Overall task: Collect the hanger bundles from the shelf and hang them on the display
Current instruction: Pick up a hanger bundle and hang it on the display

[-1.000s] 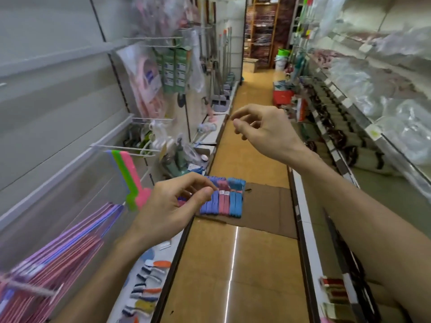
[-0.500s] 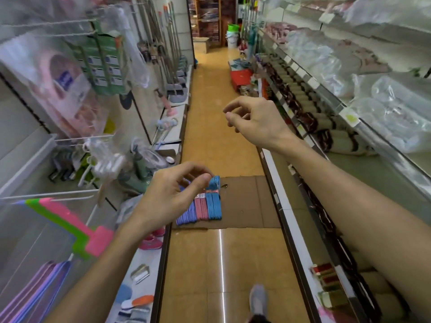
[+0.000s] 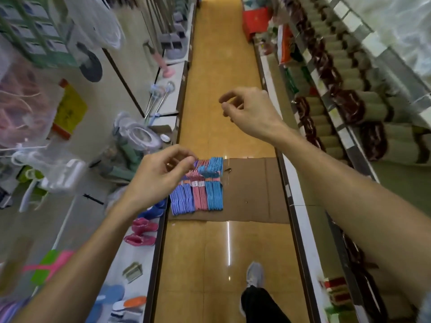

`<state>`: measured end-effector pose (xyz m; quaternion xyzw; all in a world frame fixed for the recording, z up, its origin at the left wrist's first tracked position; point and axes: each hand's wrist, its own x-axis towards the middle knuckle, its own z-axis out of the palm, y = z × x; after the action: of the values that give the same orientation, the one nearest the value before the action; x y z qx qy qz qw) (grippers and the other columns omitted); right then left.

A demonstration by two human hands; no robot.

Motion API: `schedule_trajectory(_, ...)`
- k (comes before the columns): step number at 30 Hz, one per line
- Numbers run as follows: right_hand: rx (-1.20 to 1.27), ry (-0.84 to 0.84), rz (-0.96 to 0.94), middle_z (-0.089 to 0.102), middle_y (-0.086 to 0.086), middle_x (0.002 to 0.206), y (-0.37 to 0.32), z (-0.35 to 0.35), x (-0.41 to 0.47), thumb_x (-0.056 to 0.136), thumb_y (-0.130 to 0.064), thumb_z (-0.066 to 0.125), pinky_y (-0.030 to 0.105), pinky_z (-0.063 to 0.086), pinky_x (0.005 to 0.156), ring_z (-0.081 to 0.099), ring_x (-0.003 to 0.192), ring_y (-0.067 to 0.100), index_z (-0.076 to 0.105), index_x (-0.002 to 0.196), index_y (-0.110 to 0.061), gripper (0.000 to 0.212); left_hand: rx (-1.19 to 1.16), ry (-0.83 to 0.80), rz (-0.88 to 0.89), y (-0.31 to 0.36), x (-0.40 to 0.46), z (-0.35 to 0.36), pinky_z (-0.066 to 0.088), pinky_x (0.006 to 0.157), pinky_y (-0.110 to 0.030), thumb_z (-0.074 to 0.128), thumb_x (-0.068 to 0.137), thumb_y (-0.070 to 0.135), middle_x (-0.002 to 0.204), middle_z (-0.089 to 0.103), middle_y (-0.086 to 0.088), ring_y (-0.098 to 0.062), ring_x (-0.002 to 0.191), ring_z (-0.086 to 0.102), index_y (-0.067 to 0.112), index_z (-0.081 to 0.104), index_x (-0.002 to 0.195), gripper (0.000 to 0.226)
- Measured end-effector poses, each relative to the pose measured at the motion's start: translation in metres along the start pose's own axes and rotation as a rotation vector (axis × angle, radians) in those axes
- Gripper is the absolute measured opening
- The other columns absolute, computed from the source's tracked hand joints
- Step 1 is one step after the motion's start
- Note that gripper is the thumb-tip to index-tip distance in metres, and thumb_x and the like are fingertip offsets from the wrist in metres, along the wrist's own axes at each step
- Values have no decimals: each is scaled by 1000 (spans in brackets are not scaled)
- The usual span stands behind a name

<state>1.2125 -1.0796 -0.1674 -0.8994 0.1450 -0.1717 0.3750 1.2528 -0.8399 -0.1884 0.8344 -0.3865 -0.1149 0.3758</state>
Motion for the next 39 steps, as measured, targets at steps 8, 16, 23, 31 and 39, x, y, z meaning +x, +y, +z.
schedule_trajectory(8,20,-116,178,68,-6,97,92,75,86,99,-24,56,42,58,86,66,89,9,66,122,-19,26,-137,-30,-229,-105,98,47,58,75,-33,58,98,19,89,73,5,-10,82,70,17,69,102,12)
schedule_trajectory(16,22,-176,395,64,0,115,216,192,116,101,-23,54,32,57,86,64,98,12,60,129,-17,29,-446,2,-440,-266,179,138,61,72,-34,53,101,18,97,69,-10,-15,76,70,12,66,109,17)
schedule_trajectory(23,32,-154,505,61,-7,105,342,317,108,102,-21,53,15,47,71,62,90,6,59,128,-15,27,-465,-74,-505,-409,203,234,60,71,-35,54,101,18,95,70,-5,-20,82,70,20,65,105,13)
schedule_trajectory(31,41,-218,600,59,-13,96,504,456,74,100,-20,52,26,53,80,61,92,7,61,123,-19,25,-483,102,-593,-548,210,375,59,74,-38,54,101,18,99,64,-4,-22,83,69,23,59,110,11)
schedule_trajectory(39,63,-267,681,66,-4,107,620,549,60,99,-24,54,37,55,91,64,99,14,62,125,-18,28,-276,277,-422,-643,250,468,51,92,-44,56,98,22,105,54,7,-11,94,56,21,55,120,22)
